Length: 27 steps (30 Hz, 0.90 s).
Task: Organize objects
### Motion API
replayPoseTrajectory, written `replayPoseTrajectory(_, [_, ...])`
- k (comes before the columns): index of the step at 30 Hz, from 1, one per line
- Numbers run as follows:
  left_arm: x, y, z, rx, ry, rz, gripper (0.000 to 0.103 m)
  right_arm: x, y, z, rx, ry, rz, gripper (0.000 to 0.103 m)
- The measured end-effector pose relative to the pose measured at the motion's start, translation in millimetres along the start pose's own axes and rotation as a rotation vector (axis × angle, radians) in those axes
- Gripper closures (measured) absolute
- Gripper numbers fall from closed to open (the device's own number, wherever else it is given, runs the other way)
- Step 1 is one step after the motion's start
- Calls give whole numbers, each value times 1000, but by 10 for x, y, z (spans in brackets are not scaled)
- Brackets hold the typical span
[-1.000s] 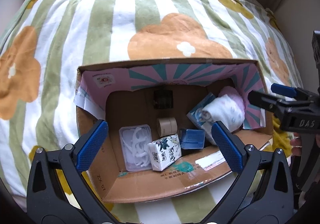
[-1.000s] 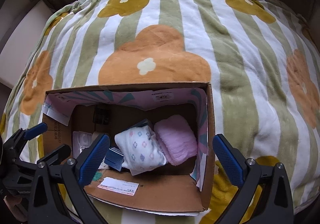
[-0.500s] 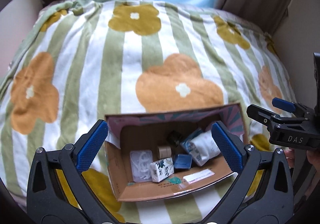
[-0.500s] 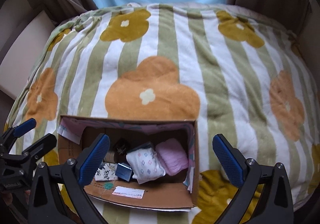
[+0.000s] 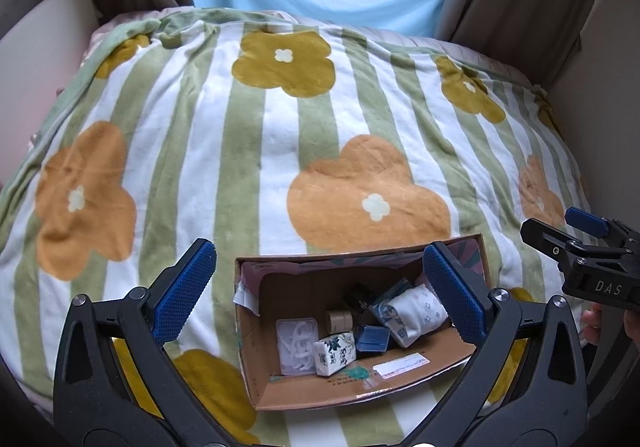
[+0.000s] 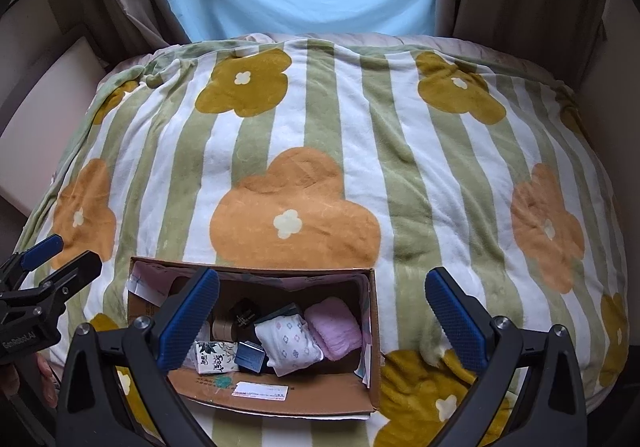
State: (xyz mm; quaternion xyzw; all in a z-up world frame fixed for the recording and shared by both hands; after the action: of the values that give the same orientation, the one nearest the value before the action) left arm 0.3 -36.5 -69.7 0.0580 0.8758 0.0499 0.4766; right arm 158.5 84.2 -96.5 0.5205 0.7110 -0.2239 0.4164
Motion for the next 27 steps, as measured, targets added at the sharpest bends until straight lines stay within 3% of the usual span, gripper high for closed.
replayPoseTrajectory(27, [68, -58, -10, 6, 10, 12, 0, 55, -107, -39, -28, 14, 30, 1])
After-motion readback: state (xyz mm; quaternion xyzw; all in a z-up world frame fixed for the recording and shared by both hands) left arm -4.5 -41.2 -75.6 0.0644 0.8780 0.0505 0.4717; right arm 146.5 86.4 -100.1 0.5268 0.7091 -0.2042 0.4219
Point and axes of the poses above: each gripper's, at about its wrist camera, not at the fingertips, and x roughly the way its jaws point, y to its right, z to its underside, the point moved 3 cm from there along x, roughly the way its jaws point, and after that the axes turned 5 degrees about -z, right-handed, at the moved point
